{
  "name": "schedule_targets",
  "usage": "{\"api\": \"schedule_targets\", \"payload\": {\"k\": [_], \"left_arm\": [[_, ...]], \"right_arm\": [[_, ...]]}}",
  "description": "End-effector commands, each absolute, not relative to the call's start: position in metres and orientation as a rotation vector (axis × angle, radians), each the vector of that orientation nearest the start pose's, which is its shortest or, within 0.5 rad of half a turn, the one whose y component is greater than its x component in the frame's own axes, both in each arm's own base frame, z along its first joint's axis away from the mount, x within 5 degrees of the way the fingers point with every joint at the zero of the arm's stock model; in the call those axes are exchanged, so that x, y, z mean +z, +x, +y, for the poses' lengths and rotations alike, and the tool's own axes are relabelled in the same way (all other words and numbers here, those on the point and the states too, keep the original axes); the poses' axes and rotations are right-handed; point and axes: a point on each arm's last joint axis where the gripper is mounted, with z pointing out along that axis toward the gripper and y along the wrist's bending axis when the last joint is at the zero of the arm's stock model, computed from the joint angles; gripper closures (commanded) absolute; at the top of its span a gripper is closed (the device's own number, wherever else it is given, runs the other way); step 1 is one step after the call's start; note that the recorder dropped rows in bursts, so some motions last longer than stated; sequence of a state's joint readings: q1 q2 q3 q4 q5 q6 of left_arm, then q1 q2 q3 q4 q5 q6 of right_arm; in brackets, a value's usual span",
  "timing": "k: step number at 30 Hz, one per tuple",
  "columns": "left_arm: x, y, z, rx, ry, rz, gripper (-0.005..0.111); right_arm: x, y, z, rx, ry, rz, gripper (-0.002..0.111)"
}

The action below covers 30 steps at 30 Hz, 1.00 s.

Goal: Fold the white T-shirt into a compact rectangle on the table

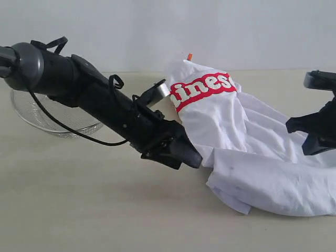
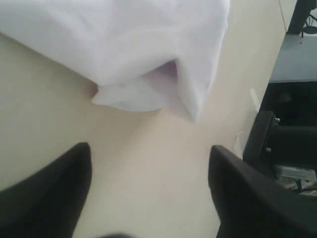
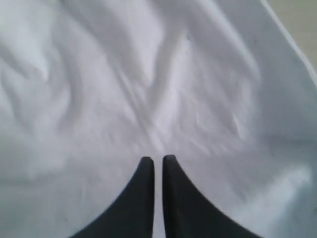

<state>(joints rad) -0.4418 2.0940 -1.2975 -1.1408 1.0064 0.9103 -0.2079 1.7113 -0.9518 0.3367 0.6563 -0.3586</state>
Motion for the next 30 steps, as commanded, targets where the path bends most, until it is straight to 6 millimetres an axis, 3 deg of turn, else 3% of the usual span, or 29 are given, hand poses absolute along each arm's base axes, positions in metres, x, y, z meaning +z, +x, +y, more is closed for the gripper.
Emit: {"api": "schedule_targets", "payload": {"k": [1, 4, 6, 10, 16, 22, 30], "left_arm": [[0.144, 0.310, -0.254, -1.395, 0.939, 2.609, 0.047], [0.143, 0.296, -0.272, -1.393, 1.097, 2.537, 0.052], [0.144, 0.290, -0.279, -1.395, 1.148, 2.514, 0.065], [0.143, 0.284, -0.285, -1.383, 1.210, 2.478, 0.102], [0.140, 0.290, -0.289, -1.281, 1.158, 2.470, 0.102], [0.131, 0.282, -0.301, -1.183, 1.212, 2.449, 0.102], [0.114, 0.280, -0.318, -1.004, 1.221, 2.467, 0.102]], "right_arm": [[0.164, 0.324, -0.046, 0.225, 0.120, 2.828, 0.109], [0.157, 0.331, -0.048, 0.228, 0.122, 2.839, 0.109], [0.152, 0.335, -0.049, 0.230, 0.116, 2.861, 0.109], [0.134, 0.339, -0.051, 0.234, 0.126, 2.907, 0.109], [0.124, 0.342, -0.054, 0.205, 0.175, 2.911, 0.109], [0.123, 0.340, -0.064, 0.047, 0.272, 2.935, 0.109], [0.122, 0.339, -0.064, 0.050, 0.276, 2.947, 0.109]]}}
